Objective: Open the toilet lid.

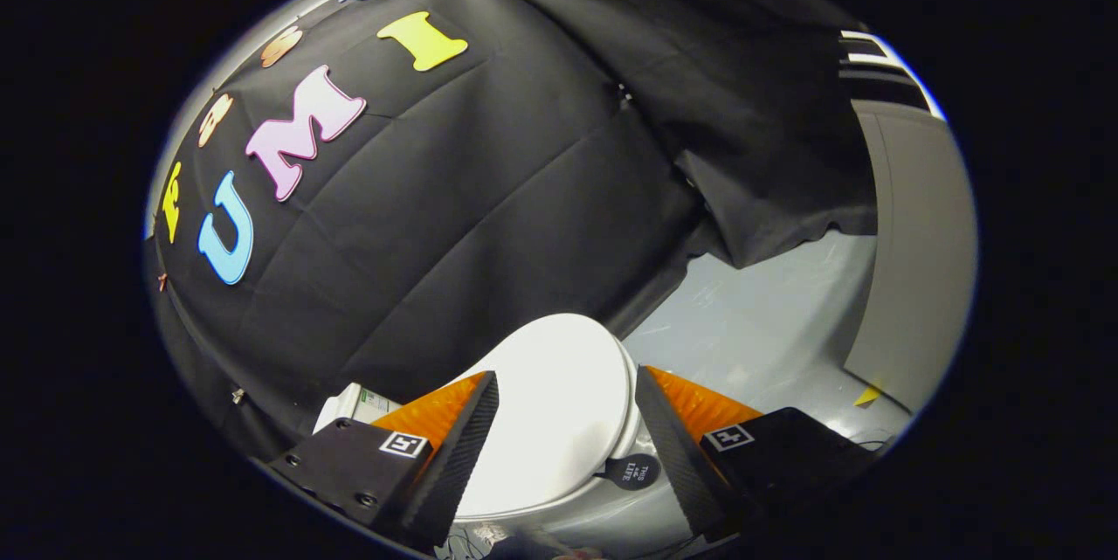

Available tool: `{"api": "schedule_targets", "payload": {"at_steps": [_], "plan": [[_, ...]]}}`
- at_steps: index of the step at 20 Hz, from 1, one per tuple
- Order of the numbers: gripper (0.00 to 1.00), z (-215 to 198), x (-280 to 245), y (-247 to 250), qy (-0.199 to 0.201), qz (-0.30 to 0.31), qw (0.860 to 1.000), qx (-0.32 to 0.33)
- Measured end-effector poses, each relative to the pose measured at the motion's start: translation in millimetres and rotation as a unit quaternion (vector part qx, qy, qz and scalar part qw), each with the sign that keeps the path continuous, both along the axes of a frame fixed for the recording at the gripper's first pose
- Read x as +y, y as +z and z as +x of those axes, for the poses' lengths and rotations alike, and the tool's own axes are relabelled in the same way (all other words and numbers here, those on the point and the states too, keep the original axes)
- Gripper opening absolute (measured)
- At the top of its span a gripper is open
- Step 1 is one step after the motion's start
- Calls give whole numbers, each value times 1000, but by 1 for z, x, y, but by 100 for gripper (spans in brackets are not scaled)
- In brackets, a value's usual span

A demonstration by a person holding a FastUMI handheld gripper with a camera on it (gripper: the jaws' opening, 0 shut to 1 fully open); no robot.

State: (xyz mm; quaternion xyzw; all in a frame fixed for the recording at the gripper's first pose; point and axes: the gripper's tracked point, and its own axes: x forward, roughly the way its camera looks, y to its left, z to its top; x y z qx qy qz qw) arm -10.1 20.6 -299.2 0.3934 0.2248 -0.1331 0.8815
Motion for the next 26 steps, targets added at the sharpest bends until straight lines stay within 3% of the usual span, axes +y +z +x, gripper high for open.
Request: {"api": "schedule_targets", "payload": {"at_steps": [5,14,18,21,22,24,26], "plan": [[99,-25,0,-61,-36,80,995,50],[99,-31,36,-90,22,118,991,65],[98,-37,33,-89,-5,187,980,64],[96,-41,41,-93,3,198,978,70],[91,-44,42,-97,11,184,980,74],[68,-45,32,-103,-1,181,980,78],[45,-45,26,-100,-21,224,972,72]]}}
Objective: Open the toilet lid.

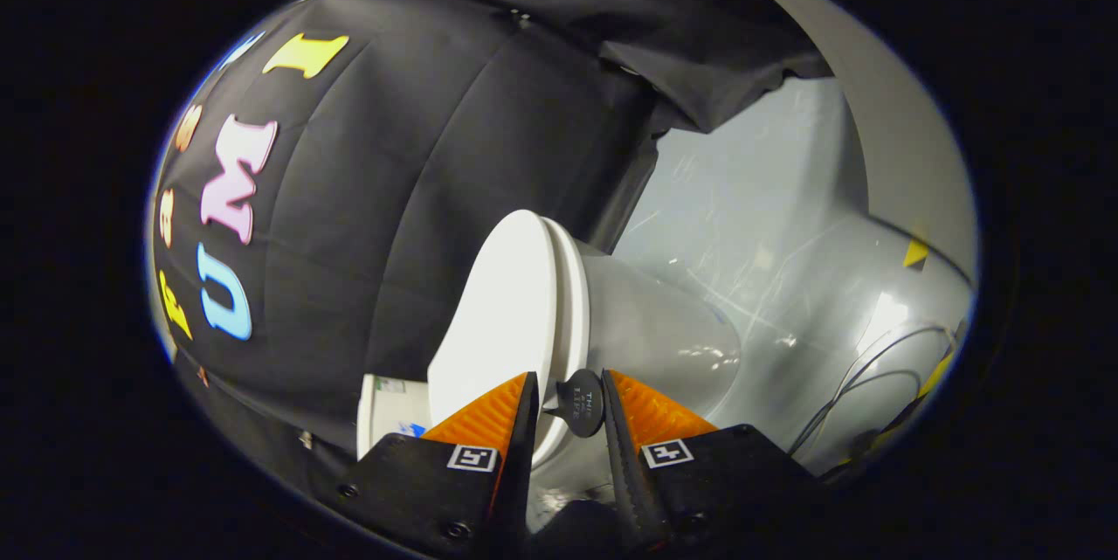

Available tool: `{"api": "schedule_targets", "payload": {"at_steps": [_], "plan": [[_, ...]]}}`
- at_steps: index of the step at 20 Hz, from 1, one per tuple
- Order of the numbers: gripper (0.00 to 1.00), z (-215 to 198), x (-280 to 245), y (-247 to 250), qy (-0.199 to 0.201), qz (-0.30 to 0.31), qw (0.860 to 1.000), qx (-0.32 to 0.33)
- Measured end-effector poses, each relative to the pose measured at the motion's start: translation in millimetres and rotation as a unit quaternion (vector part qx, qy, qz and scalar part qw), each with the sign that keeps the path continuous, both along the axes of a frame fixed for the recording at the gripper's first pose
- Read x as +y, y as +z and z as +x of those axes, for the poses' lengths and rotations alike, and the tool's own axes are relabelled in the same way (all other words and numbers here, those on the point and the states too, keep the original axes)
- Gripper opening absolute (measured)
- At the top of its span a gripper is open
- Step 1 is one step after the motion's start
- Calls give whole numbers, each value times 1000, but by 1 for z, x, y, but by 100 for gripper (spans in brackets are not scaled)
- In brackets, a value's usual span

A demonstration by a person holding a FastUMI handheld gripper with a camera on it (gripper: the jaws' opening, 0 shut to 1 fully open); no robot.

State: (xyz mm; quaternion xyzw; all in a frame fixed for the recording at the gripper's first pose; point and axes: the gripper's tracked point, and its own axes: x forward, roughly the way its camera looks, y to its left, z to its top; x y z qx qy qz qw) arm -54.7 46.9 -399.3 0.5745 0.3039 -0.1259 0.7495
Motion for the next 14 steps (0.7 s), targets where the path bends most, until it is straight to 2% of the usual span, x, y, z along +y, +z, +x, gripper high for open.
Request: {"api": "schedule_targets", "payload": {"at_steps": [3,4,6,11,12,14], "plan": [[45,-1,15,-8,24,45,999,2],[46,4,-4,-21,34,31,999,23],[9,-2,16,-23,23,58,998,26],[9,-8,18,-12,41,35,998,28],[5,-4,21,-7,49,30,998,25],[5,-1,22,10,76,1,997,5]]}}
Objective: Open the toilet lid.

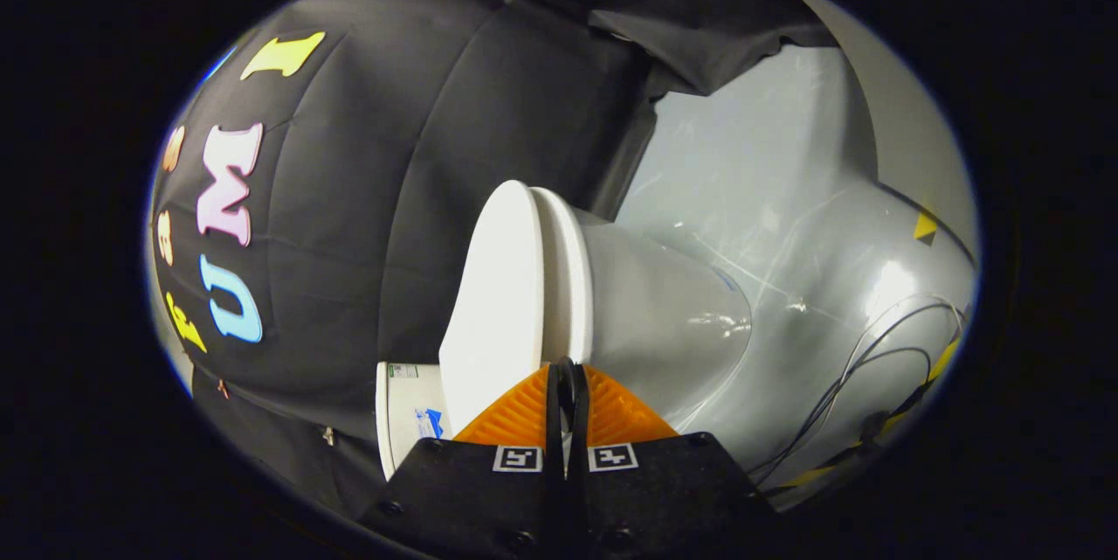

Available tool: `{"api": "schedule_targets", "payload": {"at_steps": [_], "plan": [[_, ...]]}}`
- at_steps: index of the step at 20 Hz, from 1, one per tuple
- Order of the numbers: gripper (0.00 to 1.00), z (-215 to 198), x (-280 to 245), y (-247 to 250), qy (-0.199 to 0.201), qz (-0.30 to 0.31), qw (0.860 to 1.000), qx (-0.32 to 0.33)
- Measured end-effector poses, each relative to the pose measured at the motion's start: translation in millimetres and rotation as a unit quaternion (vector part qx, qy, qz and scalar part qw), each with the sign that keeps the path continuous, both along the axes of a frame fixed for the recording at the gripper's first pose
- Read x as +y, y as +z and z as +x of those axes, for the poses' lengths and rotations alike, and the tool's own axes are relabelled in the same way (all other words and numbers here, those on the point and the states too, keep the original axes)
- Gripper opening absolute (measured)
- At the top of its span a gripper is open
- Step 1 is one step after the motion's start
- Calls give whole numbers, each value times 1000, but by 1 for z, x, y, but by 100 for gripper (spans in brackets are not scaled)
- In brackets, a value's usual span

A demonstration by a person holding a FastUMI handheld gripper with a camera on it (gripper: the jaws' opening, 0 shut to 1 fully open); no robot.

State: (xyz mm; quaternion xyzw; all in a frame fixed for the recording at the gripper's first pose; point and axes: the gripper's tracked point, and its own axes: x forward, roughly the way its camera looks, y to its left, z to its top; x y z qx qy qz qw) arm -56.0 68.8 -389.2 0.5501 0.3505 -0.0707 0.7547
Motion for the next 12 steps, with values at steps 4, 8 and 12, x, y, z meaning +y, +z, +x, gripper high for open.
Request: {"api": "schedule_targets", "payload": {"at_steps": [4,8,12], "plan": [[5,16,8,47,49,-83,994,-52],[5,32,19,95,63,-124,986,-93],[5,43,43,150,99,-177,968,-148]]}}
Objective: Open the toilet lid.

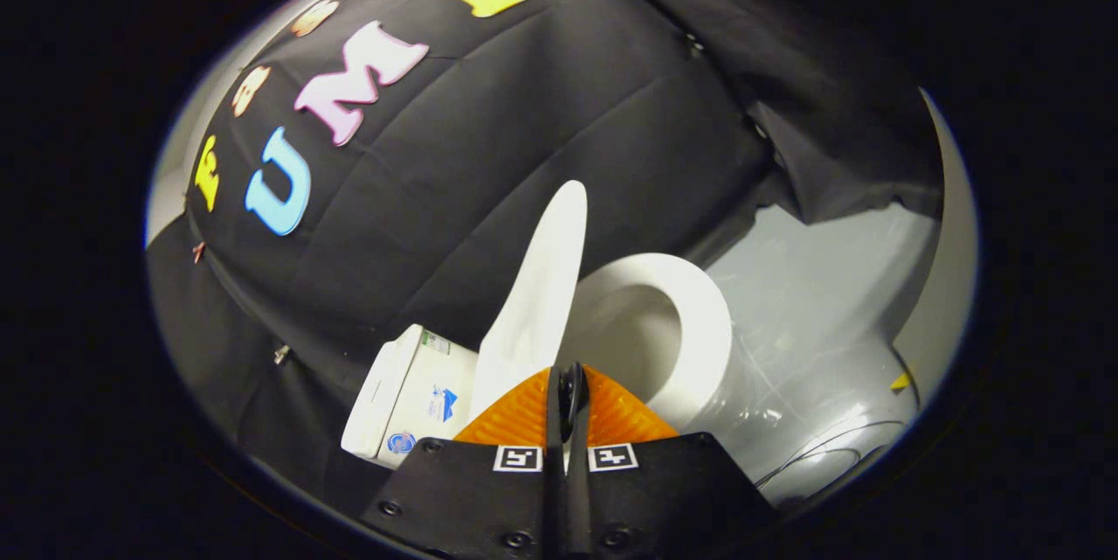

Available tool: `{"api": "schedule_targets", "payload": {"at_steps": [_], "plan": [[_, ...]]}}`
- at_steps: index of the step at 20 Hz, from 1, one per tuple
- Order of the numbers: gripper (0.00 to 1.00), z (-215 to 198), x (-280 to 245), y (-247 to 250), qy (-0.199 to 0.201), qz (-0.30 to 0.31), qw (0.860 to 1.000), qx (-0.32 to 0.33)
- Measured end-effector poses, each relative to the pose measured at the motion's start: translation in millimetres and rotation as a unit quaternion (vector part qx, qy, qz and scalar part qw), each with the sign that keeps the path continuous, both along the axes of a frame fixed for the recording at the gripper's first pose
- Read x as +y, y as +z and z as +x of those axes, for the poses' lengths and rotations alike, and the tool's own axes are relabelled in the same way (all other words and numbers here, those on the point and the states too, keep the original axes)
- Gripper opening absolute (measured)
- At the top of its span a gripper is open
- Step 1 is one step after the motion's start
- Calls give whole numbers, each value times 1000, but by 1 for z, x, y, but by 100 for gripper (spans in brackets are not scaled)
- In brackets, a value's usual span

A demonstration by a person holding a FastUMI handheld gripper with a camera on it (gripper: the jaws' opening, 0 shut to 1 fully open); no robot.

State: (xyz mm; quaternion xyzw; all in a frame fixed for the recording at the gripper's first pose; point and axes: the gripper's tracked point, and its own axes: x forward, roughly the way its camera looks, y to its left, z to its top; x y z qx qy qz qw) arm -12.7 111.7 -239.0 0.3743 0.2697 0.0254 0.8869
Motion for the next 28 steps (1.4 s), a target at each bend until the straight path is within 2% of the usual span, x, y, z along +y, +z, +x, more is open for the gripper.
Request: {"api": "schedule_targets", "payload": {"at_steps": [4,8,12,16,22,25,28], "plan": [[4,16,52,74,49,-29,996,-73],[5,21,90,109,80,-86,987,-106],[5,23,112,122,101,-151,975,-128],[5,27,137,136,117,-180,969,-127],[5,27,177,157,162,-245,942,-163],[5,32,207,166,177,-266,930,-182],[5,32,234,172,189,-261,929,-181]]}}
